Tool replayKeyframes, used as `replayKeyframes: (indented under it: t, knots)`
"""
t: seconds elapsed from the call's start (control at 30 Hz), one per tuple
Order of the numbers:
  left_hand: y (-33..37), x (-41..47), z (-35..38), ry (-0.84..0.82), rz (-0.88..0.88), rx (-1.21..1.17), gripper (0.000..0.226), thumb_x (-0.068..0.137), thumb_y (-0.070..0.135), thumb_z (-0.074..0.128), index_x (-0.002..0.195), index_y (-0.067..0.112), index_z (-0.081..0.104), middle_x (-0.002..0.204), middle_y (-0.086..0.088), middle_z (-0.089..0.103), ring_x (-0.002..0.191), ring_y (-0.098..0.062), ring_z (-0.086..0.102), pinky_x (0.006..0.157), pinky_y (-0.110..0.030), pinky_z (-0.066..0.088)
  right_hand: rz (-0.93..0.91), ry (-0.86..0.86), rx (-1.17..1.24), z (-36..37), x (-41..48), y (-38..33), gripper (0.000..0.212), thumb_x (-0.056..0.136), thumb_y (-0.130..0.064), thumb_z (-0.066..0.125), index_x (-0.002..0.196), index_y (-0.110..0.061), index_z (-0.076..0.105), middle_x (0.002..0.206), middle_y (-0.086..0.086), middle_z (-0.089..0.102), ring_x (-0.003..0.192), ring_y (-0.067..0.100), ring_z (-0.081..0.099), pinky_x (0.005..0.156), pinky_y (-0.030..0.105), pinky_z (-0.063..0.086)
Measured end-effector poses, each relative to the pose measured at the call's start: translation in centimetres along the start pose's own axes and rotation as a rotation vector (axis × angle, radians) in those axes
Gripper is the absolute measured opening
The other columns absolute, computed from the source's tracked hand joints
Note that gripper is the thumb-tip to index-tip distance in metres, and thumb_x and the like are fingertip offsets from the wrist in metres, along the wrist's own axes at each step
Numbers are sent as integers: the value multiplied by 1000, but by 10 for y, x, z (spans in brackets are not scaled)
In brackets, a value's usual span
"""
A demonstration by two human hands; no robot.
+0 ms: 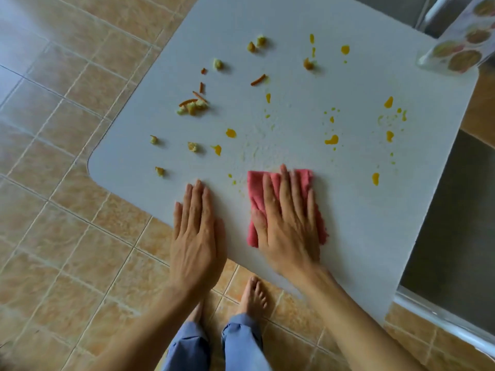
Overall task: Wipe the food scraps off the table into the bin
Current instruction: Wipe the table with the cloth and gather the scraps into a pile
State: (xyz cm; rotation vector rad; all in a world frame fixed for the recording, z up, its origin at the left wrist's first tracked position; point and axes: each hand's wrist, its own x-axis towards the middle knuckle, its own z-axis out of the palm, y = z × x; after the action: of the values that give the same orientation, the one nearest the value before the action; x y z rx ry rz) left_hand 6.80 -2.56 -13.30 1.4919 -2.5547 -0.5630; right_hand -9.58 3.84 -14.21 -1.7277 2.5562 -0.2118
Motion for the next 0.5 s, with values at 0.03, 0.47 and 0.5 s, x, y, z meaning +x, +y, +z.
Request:
replayKeyframes:
  t: [0.03,0.47,0.5]
  knots:
    - [-1,1,1,-2,11,10,57,103,25,30,152,-2,24,163,-15,16,153,-26,8,123,-47,12,-46,-10,-18,1,7,12,63,106,-44,34,159,-11,28,166,20,22,156,36,19,125,57,15]
    - [-5,2,3,31,5,59,57,102,27,35,152,2,27,163,-11,20,152,-25,15,122,-44,17,281,133,-47,16,77,-4,61,106,-41,32,156,-5,34,163,27,27,152,43,24,122,60,21]
    - [-4,2,2,42,4,54,56,101,27,36,151,1,29,162,-12,22,151,-26,18,122,-45,18,419,155,-37,16,79,-13,61,106,-40,32,155,-4,34,162,28,27,152,44,25,121,61,22]
